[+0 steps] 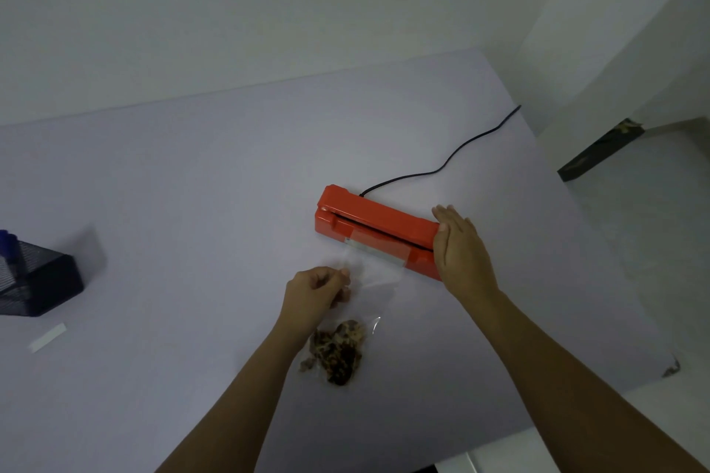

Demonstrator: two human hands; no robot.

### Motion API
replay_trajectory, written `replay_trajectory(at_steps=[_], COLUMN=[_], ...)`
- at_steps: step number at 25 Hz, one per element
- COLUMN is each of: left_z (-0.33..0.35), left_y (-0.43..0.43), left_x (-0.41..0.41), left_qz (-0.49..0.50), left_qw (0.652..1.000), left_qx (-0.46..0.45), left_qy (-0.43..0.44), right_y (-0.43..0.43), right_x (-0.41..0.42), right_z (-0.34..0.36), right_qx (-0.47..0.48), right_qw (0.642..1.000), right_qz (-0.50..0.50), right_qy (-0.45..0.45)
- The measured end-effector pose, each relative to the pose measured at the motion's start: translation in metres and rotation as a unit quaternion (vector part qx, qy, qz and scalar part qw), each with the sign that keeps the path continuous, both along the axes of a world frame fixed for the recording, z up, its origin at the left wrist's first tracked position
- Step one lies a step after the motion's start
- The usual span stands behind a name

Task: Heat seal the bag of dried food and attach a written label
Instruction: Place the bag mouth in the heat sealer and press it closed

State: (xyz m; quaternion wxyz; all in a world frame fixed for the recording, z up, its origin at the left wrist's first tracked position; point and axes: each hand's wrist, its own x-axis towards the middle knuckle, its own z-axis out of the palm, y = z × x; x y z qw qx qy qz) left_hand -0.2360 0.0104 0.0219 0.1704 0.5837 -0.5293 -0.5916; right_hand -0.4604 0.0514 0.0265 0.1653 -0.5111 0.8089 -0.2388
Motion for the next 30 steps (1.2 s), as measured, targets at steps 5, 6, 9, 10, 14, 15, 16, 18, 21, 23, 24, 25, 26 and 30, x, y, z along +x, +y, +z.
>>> replay_trajectory(at_steps=[5, 6, 9, 10, 14, 15, 16, 18, 21, 23, 24, 25, 26, 30], left_z=[0.0038, 0.0049, 0.0066, 0.0066, 0.0056, 0.0056, 0.0056, 0.0053, 0.0049, 0.0039, 0.0034, 0.0029, 0.0026, 0.0029], left_y=[-0.0006, -0.0006, -0.0010, -0.0012, -0.0008, -0.0004, -0.0002, -0.0001, -0.0001, -0.0002, -0.0004, -0.0006, -0.0008, -0.0006], left_x=[-0.0004, -0.0002, 0.0001, 0.0001, 0.0002, 0.0001, 0.0001, -0.0003, -0.0006, -0.0004, -0.0002, -0.0002, -0.0001, -0.0003], left_qz=[0.001, 0.003, 0.003, 0.000, -0.006, -0.005, -0.004, -0.007, -0.011, -0.013, -0.013, -0.013, -0.012, -0.007], left_qw=[1.000, 1.000, 1.000, 1.000, 1.000, 1.000, 1.000, 1.000, 1.000, 1.000, 1.000, 1.000, 1.000, 1.000], left_qx=[-0.006, -0.006, -0.008, -0.010, -0.009, -0.007, -0.007, -0.010, -0.012, -0.011, -0.011, -0.010, -0.009, -0.003], left_qy=[0.001, 0.003, 0.004, 0.002, -0.005, -0.004, -0.004, -0.006, -0.007, -0.011, -0.012, -0.012, -0.012, -0.009], right_y=[0.0006, 0.0007, 0.0011, 0.0013, 0.0017, 0.0021, 0.0022, 0.0020, 0.0015, 0.0012, 0.0015, 0.0017, 0.0017, 0.0011], right_x=[-0.0030, -0.0031, -0.0032, -0.0032, -0.0028, -0.0032, -0.0034, -0.0032, -0.0030, -0.0028, -0.0030, -0.0032, -0.0033, -0.0030], right_z=[-0.0034, -0.0038, -0.0042, -0.0044, -0.0042, -0.0045, -0.0051, -0.0059, -0.0063, -0.0060, -0.0064, -0.0068, -0.0074, -0.0084], right_qx=[-0.013, -0.017, -0.025, -0.026, -0.033, -0.034, -0.034, -0.037, -0.041, -0.040, -0.040, -0.040, -0.042, -0.043], right_qw=[1.000, 1.000, 1.000, 0.999, 0.999, 0.999, 0.999, 0.999, 0.999, 0.999, 0.999, 0.999, 0.999, 0.999], right_qz=[-0.004, -0.004, -0.004, -0.003, -0.002, -0.002, -0.001, -0.004, -0.007, -0.005, -0.004, -0.003, -0.003, -0.003], right_qy=[-0.017, -0.017, -0.018, -0.019, -0.019, -0.018, -0.018, -0.023, -0.024, -0.021, -0.020, -0.017, -0.015, -0.014])
